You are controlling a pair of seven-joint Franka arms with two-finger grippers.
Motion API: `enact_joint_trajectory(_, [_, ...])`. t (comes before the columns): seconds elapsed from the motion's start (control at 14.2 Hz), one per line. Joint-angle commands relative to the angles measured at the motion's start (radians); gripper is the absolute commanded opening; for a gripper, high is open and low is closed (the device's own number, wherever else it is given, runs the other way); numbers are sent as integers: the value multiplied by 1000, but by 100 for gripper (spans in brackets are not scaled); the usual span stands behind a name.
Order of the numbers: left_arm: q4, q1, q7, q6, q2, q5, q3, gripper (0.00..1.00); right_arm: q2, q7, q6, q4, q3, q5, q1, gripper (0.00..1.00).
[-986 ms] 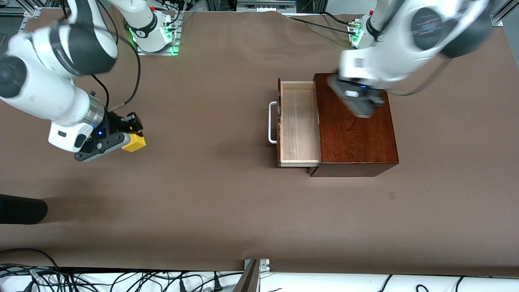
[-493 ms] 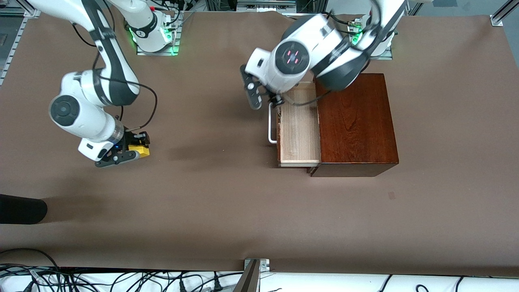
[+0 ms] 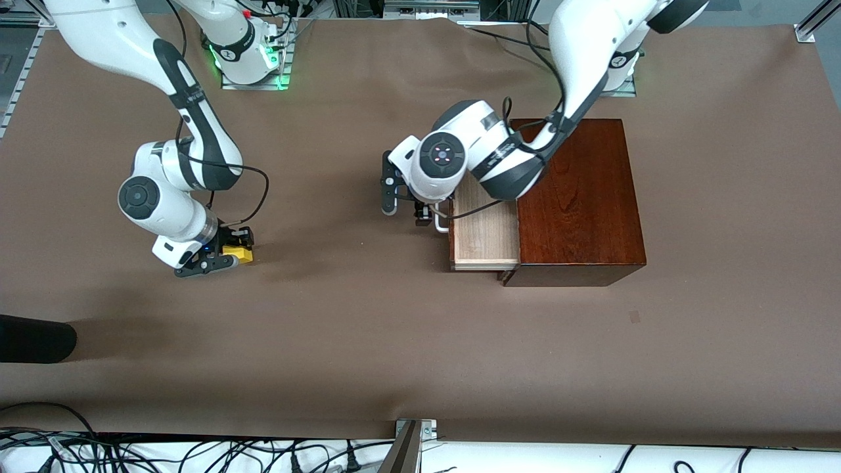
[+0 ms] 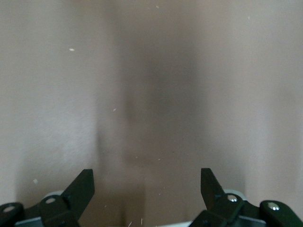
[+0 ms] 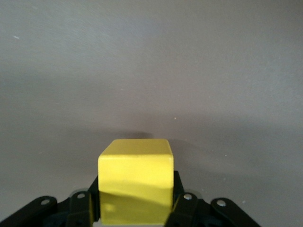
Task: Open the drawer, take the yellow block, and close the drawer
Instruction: 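Place the cube with the right gripper while the left gripper pushes the drawer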
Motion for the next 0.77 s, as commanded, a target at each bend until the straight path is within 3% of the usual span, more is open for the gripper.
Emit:
enact_joint_trajectory(0.0, [-6,-3,31,-57,3,28,5,100,22,12,60,-30,5,4,-14,0])
enact_joint_trajectory(0.14, [-4,-1,33,-147,3,29,26,100,55,27,100,-30,0,4,-14,3])
enact_joint_trajectory(0.21, [0,0,33,-196,-2,31,40,100,59,42,105,-30,0,4,-14,29])
enact_joint_trajectory(0.28, [3,9,33,-234,-5,32,50,100,58,46,106,-28,0,4,-14,99])
enact_joint_trajectory(0.49, [7,49,33,-282,-16,63,51,100,-21,33,86,-16,-2,3,-14,100])
enact_joint_trajectory(0.7, [7,78,28,-342,-36,97,51,100,-170,23,-48,-5,0,0,-16,100])
